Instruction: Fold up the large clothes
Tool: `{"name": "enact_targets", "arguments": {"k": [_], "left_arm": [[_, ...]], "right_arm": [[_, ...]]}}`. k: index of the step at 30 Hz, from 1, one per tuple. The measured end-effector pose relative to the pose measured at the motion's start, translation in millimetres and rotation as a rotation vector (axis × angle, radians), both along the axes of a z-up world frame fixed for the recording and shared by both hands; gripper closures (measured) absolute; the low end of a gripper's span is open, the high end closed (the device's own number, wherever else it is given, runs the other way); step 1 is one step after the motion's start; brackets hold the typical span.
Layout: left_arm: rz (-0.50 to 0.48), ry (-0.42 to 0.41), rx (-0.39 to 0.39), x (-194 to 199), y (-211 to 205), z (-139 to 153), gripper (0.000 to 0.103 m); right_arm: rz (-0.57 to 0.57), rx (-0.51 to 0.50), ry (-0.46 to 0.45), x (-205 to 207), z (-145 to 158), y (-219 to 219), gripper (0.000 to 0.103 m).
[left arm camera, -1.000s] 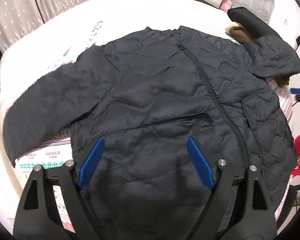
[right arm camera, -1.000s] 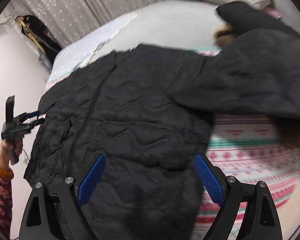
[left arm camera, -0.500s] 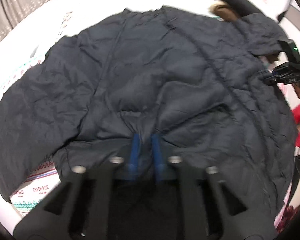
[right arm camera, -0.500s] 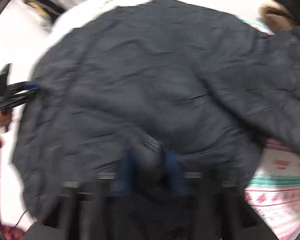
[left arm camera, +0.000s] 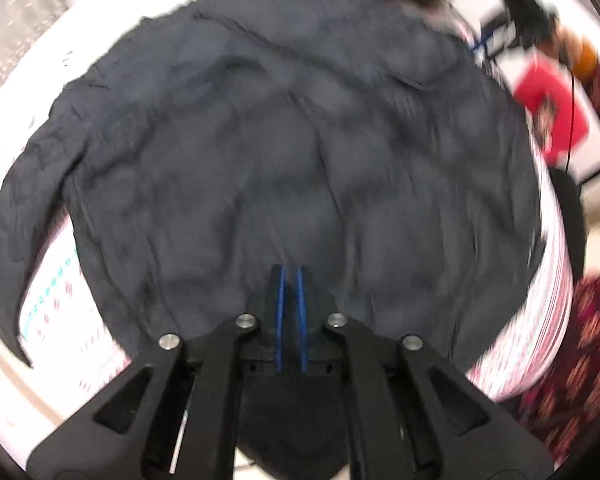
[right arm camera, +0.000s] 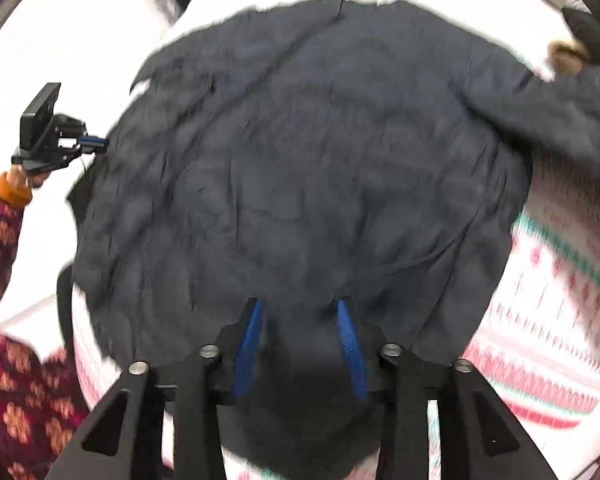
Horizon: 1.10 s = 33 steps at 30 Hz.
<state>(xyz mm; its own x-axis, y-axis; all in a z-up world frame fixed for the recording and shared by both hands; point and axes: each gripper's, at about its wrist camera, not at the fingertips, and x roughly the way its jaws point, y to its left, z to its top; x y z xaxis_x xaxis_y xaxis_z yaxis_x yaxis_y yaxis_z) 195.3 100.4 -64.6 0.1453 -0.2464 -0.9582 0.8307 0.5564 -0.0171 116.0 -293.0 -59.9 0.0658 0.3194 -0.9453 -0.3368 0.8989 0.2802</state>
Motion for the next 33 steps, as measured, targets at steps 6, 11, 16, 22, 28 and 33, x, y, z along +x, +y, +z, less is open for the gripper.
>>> {"name": "enact_targets", "arguments": {"k": [6,11,16,22,28,33], "left_arm": [[0.022,-0.204,-0.075,10.5,1.5,49.3,0.022],[0.282,-0.178,-0.147,88.6,13.2,53.4,0.022],[0.391,-0.136,-0.233,101.8,-4.2,35.3,0.022],[0.214,-0.114,-0.375,65.6,-103.1,27.9,0.025],[0.078,-0.005,-0.396,48.4,-210.3,-6.4,0.040],[0.039,0.008,-0.220,35.9,-240.4,-70.3,0.051]], "right_arm": [[-0.064,0.041,-0.089,-0.2,37.0,-9.3,0.046],[-0.200,0.065,-0.170,33.6,43.3,-10.4,0.040],[-0.435,-0.070,-0.045,60.2,-4.3,-39.1,0.041],[-0.556,0.133,0.046,49.5,-40.0,-70.1,0.096],[-0.590,0.360,-0.233,37.2,-6.6,-81.4,0.097],[-0.526,-0.036,-0.170,26.0,-46.1,-84.8,0.098]]}}
